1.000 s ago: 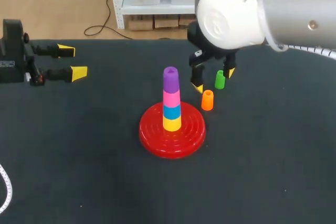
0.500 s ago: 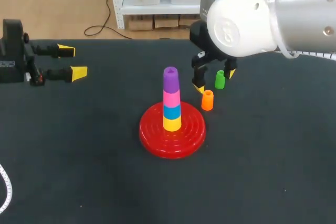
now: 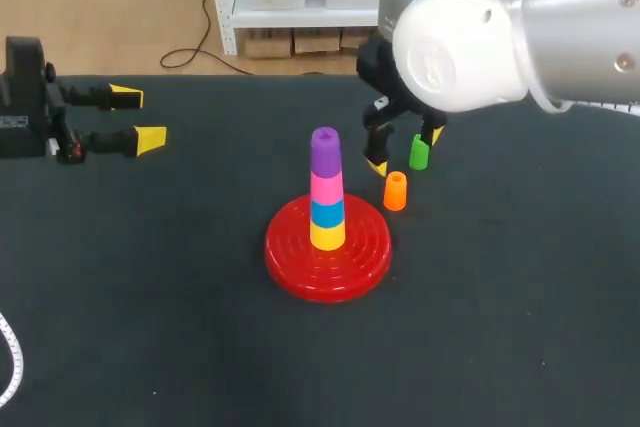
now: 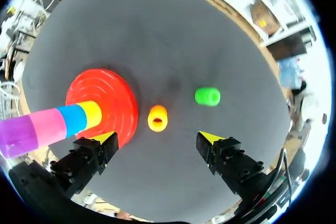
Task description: Pick up and stack the cylinders on the red base in this order: pink,purple,orange,green
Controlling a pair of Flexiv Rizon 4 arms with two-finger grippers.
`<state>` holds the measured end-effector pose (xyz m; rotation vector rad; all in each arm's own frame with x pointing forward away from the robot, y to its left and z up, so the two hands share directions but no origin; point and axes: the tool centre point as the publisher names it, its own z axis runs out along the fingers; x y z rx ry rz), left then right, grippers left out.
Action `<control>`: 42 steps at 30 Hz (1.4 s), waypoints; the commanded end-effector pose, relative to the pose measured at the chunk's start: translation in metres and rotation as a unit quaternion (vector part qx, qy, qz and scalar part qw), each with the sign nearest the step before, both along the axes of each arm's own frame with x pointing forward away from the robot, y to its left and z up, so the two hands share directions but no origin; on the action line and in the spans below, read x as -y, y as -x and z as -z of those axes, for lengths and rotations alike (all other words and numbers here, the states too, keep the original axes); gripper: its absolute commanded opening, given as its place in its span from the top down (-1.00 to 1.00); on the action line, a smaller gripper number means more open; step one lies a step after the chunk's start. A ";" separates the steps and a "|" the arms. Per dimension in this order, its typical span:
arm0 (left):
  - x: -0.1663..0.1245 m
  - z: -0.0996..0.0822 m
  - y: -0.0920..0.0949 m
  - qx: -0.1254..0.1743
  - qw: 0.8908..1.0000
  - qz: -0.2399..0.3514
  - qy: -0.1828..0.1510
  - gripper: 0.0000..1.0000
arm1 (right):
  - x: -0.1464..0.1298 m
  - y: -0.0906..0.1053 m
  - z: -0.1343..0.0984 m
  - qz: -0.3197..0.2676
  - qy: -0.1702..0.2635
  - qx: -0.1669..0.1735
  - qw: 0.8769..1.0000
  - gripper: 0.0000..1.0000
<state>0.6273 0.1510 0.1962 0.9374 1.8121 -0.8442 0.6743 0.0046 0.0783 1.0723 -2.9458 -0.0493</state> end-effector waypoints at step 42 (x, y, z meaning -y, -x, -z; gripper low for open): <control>0.000 0.002 0.000 0.004 1.000 -0.001 0.002 -1.00 | -0.003 -0.001 0.049 -0.020 0.010 0.004 1.000 -1.00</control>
